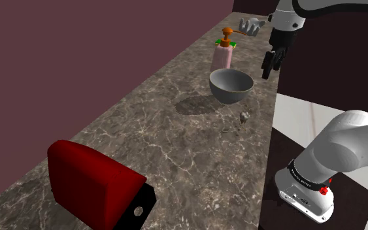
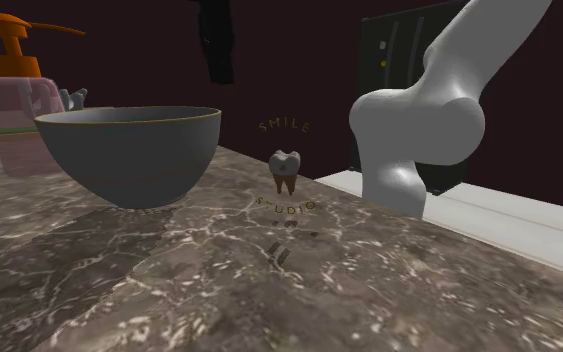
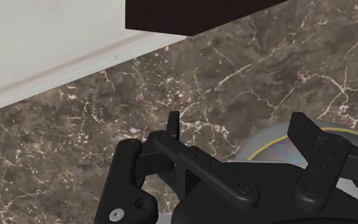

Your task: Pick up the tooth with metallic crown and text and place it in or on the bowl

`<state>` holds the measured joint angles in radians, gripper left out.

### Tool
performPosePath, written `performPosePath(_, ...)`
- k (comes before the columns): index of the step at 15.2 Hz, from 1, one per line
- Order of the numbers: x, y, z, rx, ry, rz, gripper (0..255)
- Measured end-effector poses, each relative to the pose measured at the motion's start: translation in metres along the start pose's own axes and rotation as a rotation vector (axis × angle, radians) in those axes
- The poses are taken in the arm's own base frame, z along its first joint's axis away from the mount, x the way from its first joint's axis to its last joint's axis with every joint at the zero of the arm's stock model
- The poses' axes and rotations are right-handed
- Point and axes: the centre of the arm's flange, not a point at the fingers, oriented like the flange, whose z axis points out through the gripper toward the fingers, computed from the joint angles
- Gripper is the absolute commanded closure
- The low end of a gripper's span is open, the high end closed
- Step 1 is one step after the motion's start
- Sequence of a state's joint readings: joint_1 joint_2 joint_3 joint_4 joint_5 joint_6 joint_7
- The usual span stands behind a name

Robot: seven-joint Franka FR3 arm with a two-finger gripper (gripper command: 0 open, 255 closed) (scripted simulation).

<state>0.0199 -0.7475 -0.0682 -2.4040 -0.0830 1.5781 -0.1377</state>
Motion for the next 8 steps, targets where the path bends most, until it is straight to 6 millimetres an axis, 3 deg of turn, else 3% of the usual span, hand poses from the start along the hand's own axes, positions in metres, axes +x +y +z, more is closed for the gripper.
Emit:
performPosePath(2,-0.002,-0.006,0.002,-0.001,0.0,0.011,0)
performPosePath(4,-0.009,-0.026,0.0,-0.007,0.002,0.052,0)
performPosePath(8,-0.023,-0.078,0.007,-0.019,0.007,0.152,0)
